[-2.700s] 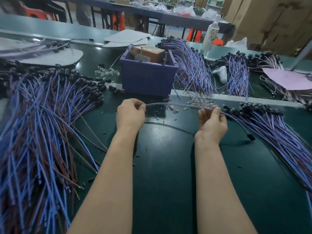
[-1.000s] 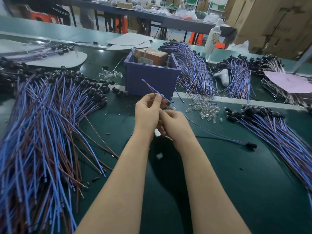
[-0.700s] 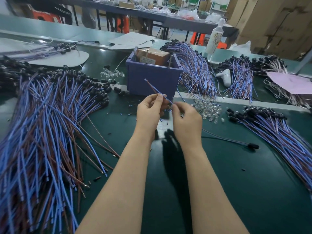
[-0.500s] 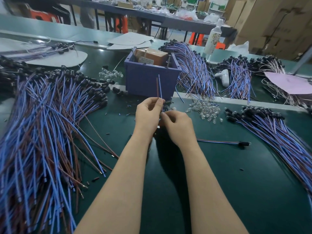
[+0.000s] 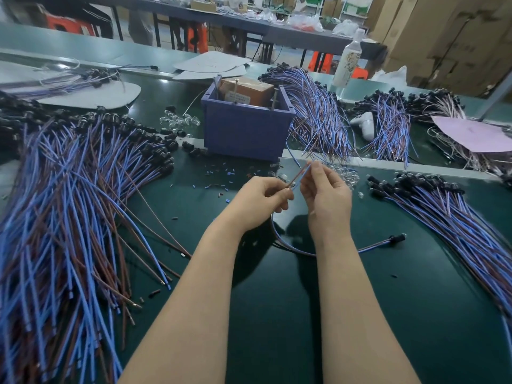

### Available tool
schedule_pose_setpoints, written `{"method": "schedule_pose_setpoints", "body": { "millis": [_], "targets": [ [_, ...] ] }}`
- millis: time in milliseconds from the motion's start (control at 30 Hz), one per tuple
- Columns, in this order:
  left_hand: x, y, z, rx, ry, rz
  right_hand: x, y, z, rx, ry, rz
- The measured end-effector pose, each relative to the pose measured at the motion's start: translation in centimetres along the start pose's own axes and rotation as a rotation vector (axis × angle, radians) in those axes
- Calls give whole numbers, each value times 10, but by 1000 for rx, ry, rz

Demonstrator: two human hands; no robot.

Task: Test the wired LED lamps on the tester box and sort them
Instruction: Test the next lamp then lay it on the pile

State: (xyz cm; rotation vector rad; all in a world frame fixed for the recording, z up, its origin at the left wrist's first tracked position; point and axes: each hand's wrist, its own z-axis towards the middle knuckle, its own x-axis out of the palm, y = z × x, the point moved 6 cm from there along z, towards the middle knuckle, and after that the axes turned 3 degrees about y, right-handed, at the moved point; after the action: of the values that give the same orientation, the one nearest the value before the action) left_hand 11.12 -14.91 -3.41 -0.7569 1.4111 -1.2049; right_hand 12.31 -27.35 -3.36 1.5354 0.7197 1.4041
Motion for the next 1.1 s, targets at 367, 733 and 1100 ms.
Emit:
{"method": "schedule_pose_setpoints", "body": {
  "millis": [367, 733, 1100],
  "targets": [
    [-24, -1, -3, 4, -140, -75, -41, 3, 4, -21, -388, -175],
    [-70, 30, -17, -108, -871, -499, 47, -14, -38, 75, 675, -1138],
    [-59, 9, -16, 38, -768, -609, 70, -26, -45, -32, 719, -1134]
  ]
}}
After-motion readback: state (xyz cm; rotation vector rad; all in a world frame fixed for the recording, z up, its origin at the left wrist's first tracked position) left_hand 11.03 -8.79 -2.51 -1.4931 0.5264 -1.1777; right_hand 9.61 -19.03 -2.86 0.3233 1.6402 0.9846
